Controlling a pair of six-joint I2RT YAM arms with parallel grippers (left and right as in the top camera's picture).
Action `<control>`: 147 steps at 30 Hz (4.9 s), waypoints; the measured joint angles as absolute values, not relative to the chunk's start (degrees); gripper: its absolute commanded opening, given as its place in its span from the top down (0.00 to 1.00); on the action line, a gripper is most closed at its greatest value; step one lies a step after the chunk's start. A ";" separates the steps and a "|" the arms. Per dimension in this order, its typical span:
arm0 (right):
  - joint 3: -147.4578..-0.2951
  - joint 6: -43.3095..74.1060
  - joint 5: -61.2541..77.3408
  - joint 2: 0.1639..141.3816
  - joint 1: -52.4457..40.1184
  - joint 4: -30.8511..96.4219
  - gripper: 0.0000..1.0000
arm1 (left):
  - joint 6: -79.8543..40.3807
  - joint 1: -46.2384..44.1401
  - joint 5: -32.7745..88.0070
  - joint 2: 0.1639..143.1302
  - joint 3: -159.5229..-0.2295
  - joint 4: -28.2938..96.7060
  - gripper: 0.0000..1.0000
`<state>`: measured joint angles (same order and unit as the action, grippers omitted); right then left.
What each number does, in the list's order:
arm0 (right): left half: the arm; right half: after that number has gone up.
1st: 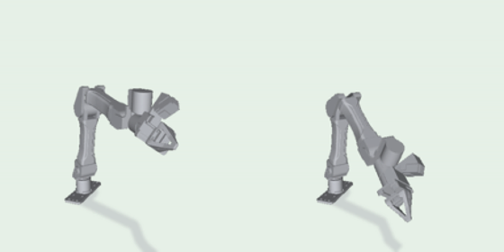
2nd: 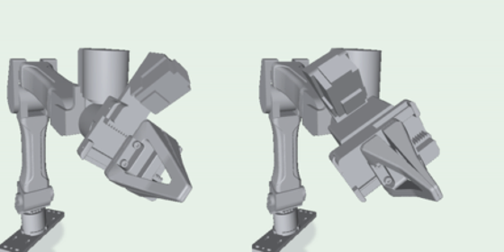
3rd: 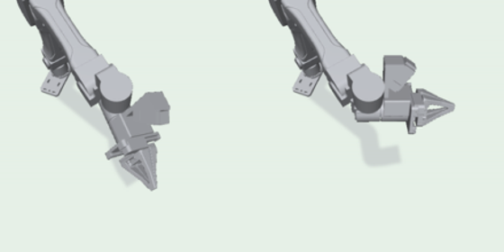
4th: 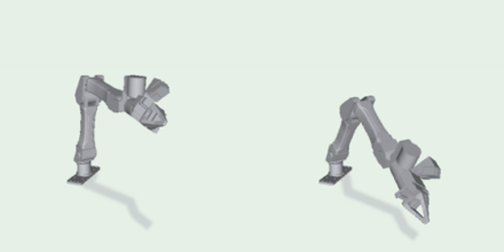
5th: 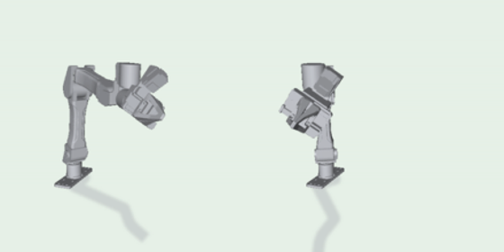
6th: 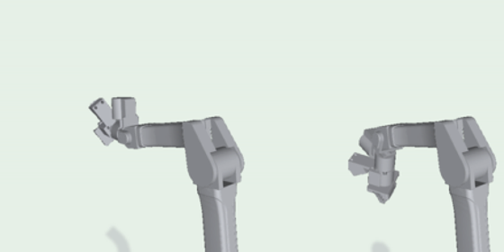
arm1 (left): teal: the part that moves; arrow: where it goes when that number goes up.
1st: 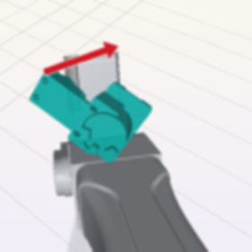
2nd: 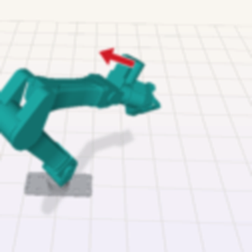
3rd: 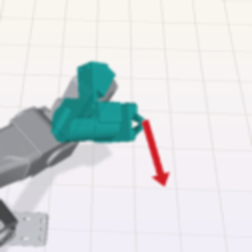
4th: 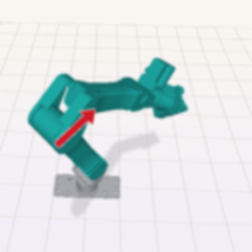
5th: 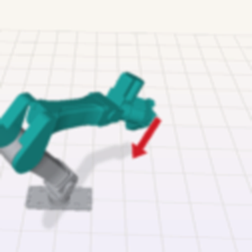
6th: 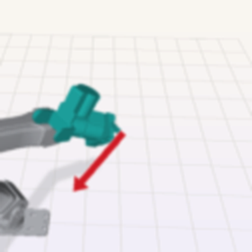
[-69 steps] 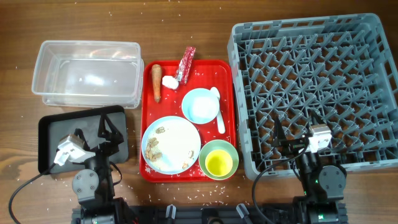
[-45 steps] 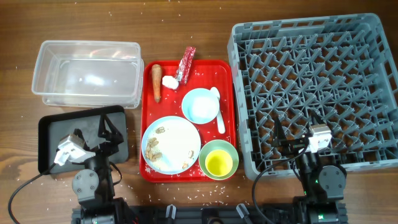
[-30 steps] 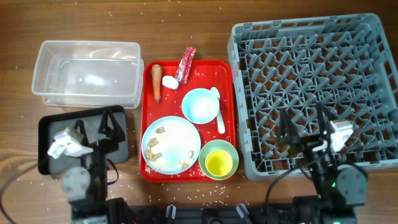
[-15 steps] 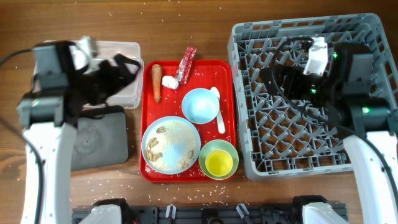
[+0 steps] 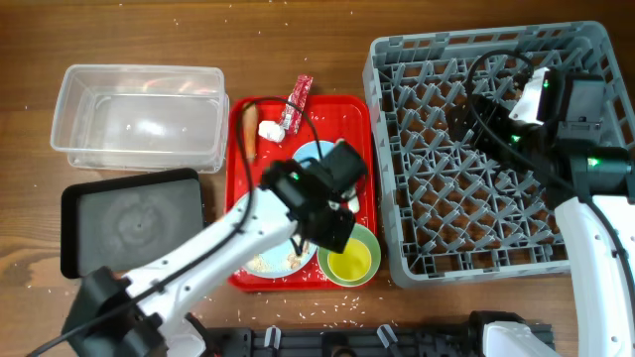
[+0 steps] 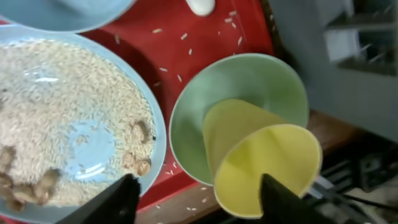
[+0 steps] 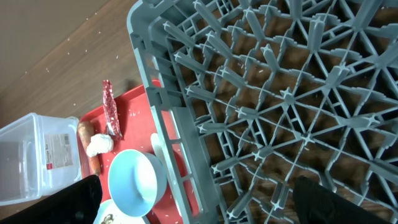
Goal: Sort waste into correct bins and load items into the dishwasher rack
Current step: 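Move the left gripper to the yellow cup and grasp it, then lift the yellow cup and hand it to the right gripper, then place the yellow cup into the dish rack with the right gripper, then grasp the light-blue bowl with the right gripper and lift it, then place the light-blue bowl upside down in the dish rack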
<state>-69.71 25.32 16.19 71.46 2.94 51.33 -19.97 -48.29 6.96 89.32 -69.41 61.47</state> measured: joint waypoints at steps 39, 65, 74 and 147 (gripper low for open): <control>-69.84 12.36 59.07 71.48 3.05 23.83 0.15 | -23.03 -10.79 61.89 88.92 -92.01 53.54 0.96; -70.35 21.96 71.64 71.13 -7.01 11.03 0.55 | -23.44 -16.08 73.10 89.17 -92.01 47.90 0.00; -70.74 19.86 47.62 70.91 6.94 53.08 0.55 | -23.40 -6.94 67.09 89.25 -92.05 56.47 0.00; -79.64 22.94 -56.34 98.13 9.85 47.90 0.96 | -26.92 4.25 -2.17 63.53 -92.07 71.09 0.00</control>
<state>-79.64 22.94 -56.34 98.13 9.85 47.90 -26.92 4.25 -2.17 63.53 -92.07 71.09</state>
